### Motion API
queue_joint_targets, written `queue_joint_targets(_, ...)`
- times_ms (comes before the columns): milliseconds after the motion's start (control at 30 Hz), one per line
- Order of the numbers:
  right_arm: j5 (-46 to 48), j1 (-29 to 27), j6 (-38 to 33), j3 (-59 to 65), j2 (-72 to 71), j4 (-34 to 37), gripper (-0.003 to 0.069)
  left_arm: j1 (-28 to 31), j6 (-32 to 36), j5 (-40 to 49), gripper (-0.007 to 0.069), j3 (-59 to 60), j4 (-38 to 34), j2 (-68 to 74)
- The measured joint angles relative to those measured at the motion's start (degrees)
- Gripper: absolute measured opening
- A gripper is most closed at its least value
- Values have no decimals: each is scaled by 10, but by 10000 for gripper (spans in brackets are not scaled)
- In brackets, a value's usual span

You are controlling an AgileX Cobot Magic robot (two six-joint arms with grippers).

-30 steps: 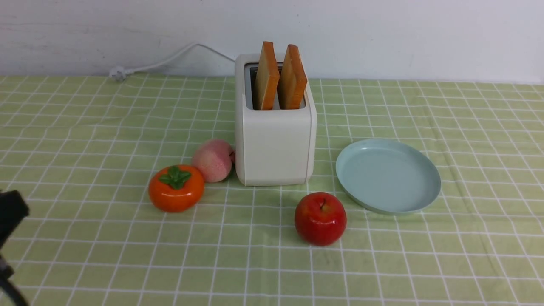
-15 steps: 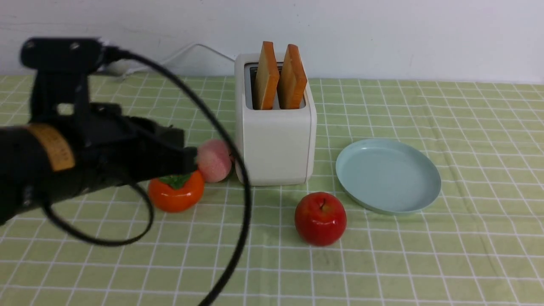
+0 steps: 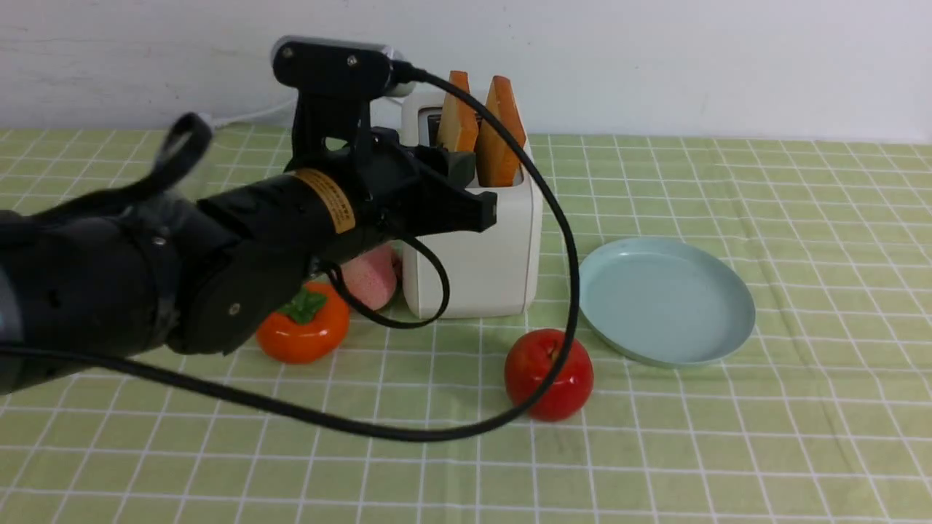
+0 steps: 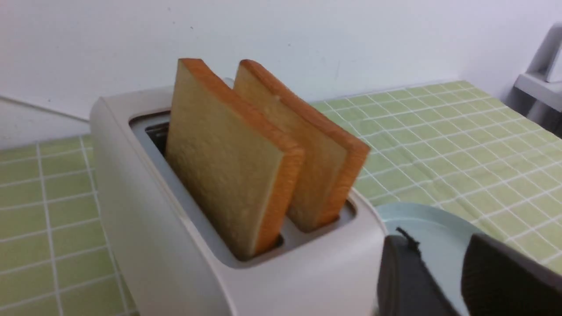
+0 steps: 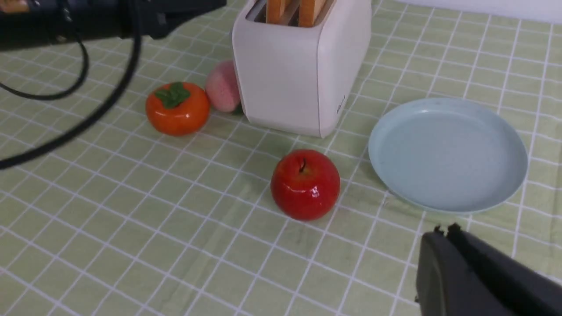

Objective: Take toasted bread from bread machine on green coffee tablecloth place on plate.
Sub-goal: 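Reach for a toast slice standing in the toaster with the left gripper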

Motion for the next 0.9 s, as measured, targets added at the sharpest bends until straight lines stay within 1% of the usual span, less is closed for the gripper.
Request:
queue_joint_targets(133, -34, 0, -1, 0, 0, 1, 0, 20, 1, -60, 382, -10, -2, 49)
queue_joint_targets(233, -58, 0, -1, 0, 0, 8, 1, 22, 5, -73, 417, -38, -2, 85)
queue_joint_targets(300, -66, 0, -1, 0, 1, 15, 1, 22, 10, -71, 420, -53, -3, 98)
queue_joint_targets(400, -72, 0, -1, 0, 1, 26, 3, 22, 50, -60, 418, -101, -39, 138)
queue_joint_targets(433, -72, 0, -1, 0, 1, 26, 3, 22, 50, -60, 418, -103, -41, 140)
queue_joint_targets(500, -72, 0, -1, 0, 1, 28, 6, 22, 78, -60, 417, -126, -55, 162)
queue_joint_targets(667, -73, 0, -1, 0, 1, 30, 10, 22, 103, -61, 417, -158, -76, 190)
queue_joint_targets(733, -73, 1, -1, 0, 1, 33, 13, 22, 124, -62, 414, -177, -96, 203)
queue_joint_targets(900, -71, 2, -1, 0, 1, 34, 15, 22, 154, -59, 393, -204, -121, 225)
